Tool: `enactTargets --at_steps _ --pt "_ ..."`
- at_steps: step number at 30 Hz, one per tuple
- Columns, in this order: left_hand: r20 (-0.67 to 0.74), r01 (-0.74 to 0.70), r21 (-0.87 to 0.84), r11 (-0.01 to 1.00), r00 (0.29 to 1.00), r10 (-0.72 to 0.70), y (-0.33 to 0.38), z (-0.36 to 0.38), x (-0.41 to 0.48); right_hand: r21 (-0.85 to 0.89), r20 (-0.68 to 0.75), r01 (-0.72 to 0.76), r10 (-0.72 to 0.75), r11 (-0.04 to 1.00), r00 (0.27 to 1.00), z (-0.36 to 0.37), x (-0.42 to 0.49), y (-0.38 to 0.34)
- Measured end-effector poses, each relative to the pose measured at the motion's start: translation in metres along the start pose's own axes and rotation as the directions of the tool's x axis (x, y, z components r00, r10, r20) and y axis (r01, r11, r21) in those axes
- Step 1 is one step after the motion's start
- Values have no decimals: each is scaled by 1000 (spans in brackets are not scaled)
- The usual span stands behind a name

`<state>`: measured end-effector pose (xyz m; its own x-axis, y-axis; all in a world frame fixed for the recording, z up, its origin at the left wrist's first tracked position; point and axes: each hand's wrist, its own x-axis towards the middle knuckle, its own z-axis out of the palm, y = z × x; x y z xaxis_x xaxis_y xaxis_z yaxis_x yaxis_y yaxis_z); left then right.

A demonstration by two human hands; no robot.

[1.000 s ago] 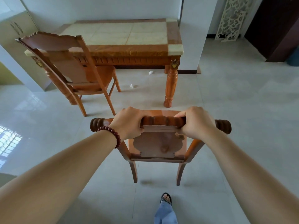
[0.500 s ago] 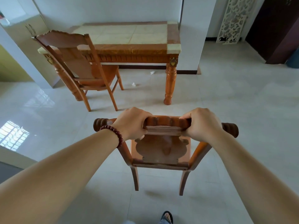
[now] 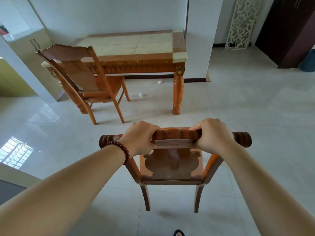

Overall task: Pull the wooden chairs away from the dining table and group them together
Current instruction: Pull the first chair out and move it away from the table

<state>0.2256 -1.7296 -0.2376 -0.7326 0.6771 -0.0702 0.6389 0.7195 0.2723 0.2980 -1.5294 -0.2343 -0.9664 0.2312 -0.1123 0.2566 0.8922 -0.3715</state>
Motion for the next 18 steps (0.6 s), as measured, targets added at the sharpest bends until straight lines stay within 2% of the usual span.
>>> enactTargets --at_steps 18 --pt "17 -194 1 981 981 193 -32 -1 -19 52 -21 -102 103 993 994 21 -24 -36"
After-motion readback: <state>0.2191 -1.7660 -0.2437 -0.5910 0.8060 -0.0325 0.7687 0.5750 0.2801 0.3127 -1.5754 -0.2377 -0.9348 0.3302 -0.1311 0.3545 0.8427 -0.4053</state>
